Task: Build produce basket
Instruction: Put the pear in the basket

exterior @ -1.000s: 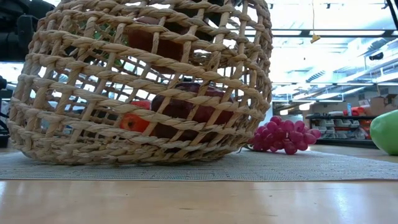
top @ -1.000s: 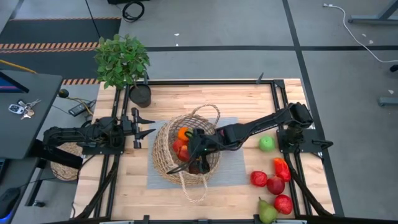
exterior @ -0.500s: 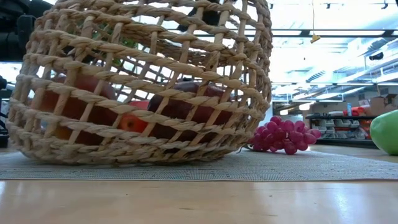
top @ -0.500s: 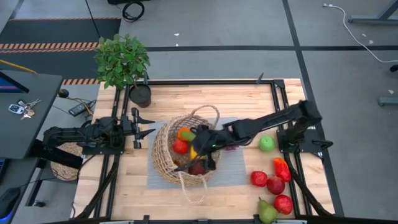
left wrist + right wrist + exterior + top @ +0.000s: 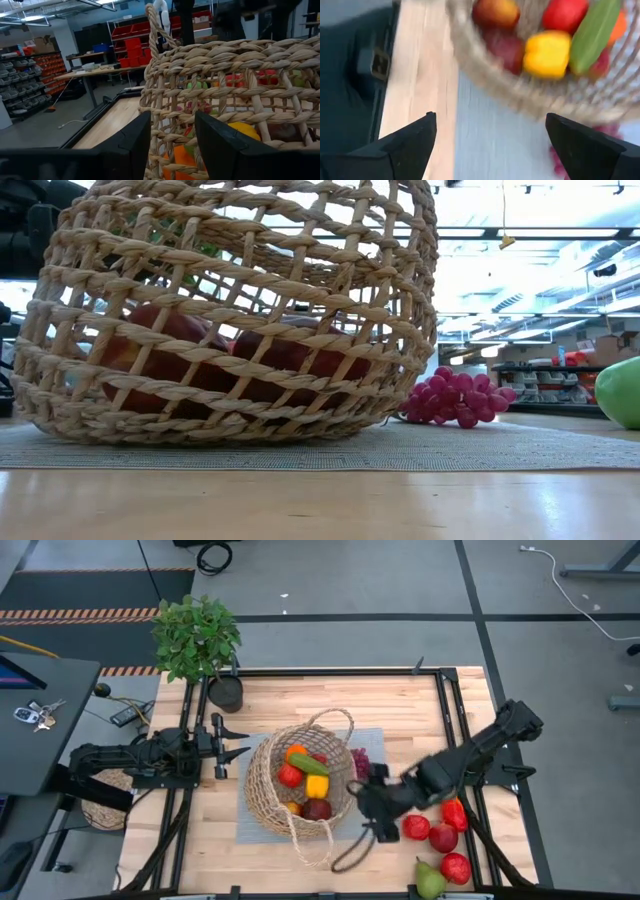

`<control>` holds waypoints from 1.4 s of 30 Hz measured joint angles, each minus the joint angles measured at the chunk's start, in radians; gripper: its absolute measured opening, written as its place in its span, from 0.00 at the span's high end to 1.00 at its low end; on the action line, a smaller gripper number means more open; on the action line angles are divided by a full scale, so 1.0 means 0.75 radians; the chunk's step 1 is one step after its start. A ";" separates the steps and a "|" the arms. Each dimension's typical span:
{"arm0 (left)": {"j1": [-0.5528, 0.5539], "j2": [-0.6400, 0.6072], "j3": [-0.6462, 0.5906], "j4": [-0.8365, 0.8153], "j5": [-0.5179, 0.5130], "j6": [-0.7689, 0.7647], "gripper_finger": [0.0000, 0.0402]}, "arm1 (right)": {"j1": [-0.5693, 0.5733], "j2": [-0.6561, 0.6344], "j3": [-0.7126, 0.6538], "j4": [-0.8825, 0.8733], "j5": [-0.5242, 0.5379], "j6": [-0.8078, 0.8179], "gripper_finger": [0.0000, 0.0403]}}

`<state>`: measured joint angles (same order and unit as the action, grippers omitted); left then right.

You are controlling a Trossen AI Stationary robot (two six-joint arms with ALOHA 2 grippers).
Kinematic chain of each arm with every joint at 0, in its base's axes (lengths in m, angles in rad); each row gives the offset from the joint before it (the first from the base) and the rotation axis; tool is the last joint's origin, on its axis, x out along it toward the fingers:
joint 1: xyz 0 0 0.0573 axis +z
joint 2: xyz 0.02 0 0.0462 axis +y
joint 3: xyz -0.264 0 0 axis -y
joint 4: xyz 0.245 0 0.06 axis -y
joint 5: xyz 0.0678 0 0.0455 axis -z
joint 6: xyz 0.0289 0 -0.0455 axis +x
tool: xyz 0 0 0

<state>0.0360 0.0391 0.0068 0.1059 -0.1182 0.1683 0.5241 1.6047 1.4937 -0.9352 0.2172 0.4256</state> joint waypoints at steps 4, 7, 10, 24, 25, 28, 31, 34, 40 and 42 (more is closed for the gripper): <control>-0.001 0.000 0.000 0.000 0.000 0.000 0.60 | 0.105 0.002 -0.094 -0.067 0.019 0.158 0.06; 0.000 0.000 0.000 0.000 0.000 0.000 0.60 | 0.167 0.002 -0.164 -0.077 0.020 0.267 0.06; 0.000 0.000 0.000 0.000 0.000 0.000 0.60 | 0.225 0.002 -0.247 -0.079 0.024 0.252 0.06; 0.000 0.000 0.000 -0.003 0.000 0.000 0.60 | 0.378 0.039 -0.308 0.037 -0.016 0.555 0.07; -0.001 0.000 0.000 -0.001 0.000 0.000 0.60 | 0.388 0.041 -0.297 0.047 0.003 0.564 0.07; 0.000 0.000 0.000 -0.004 0.000 0.000 0.60 | 0.415 0.041 -0.291 0.090 0.035 0.629 0.08; 0.000 0.000 0.000 -0.005 0.000 0.000 0.60 | 0.462 0.042 -0.291 0.155 0.069 0.667 0.08; 0.000 0.000 0.000 -0.002 0.000 0.000 0.60 | 0.510 0.072 -0.289 0.290 0.081 0.654 0.08; 0.000 0.000 0.000 -0.008 0.000 0.000 0.60 | 0.578 0.196 -0.289 0.497 0.106 0.573 0.08; -0.001 0.000 0.000 -0.001 0.000 0.000 0.60 | 0.601 0.242 -0.288 0.519 0.093 0.564 0.08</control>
<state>0.0357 0.0387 0.0067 0.1055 -0.1181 0.1681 0.9747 1.7858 1.2774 -0.5462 0.2867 0.8488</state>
